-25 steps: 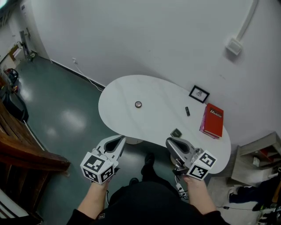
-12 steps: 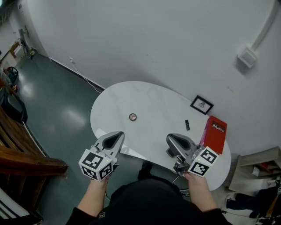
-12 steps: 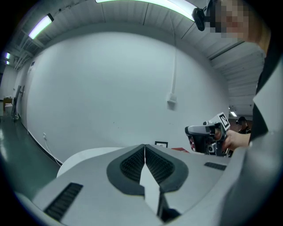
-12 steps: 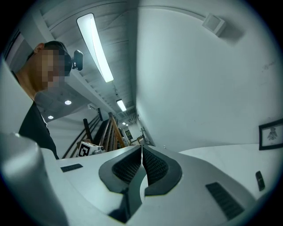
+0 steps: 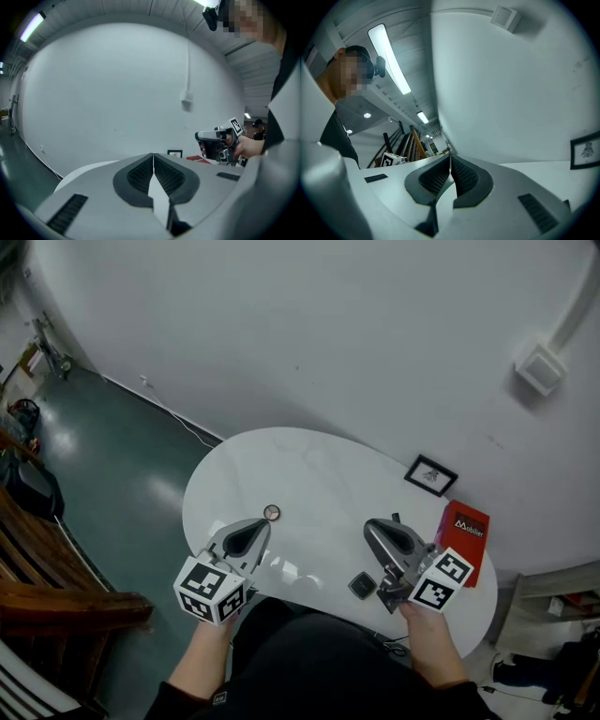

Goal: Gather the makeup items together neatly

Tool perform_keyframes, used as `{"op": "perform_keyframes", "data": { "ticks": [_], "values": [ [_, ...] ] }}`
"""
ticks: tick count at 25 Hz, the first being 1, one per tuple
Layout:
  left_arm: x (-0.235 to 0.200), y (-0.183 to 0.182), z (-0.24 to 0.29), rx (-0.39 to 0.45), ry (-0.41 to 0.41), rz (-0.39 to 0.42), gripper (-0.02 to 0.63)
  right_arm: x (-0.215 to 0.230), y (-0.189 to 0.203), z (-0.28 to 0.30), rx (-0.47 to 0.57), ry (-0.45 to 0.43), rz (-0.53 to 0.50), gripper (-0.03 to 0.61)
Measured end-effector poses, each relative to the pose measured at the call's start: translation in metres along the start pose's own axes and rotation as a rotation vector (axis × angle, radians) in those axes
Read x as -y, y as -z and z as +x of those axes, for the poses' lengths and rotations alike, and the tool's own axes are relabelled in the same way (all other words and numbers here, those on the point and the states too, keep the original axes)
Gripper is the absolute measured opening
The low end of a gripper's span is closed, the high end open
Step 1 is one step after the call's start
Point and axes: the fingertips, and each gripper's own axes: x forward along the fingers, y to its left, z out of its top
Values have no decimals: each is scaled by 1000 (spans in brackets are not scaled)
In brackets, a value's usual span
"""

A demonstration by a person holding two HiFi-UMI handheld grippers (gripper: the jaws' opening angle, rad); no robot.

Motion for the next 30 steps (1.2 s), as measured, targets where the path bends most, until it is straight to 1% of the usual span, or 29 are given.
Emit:
{"op": "perform_keyframes", "data": {
  "ticks": [6,9,13,19,24,26,28,30],
  "values": [
    [-32,7,13,-41,37,-7,14,7,11,32,-16,33,31,37],
    [-53,8,16,-65,43,16,14,5,7,50,-2,41,42,37],
    [-78,8,23,-73,41,33,14,6,8,71,-28,51,26,37],
    [-94,20,36,-89,76,42,14,19,19,81,-36,109,63,37],
    [-111,44,49,-112,121,43,17,29,38,92,-63,163,92,37],
    [-114,57,56,-129,146,42,35,30,45,96,-70,182,95,37],
    [-115,69,64,-148,176,43,86,32,51,101,-75,195,101,37],
    [-113,79,74,-162,204,45,104,35,58,105,-83,200,111,37]
  ]
}}
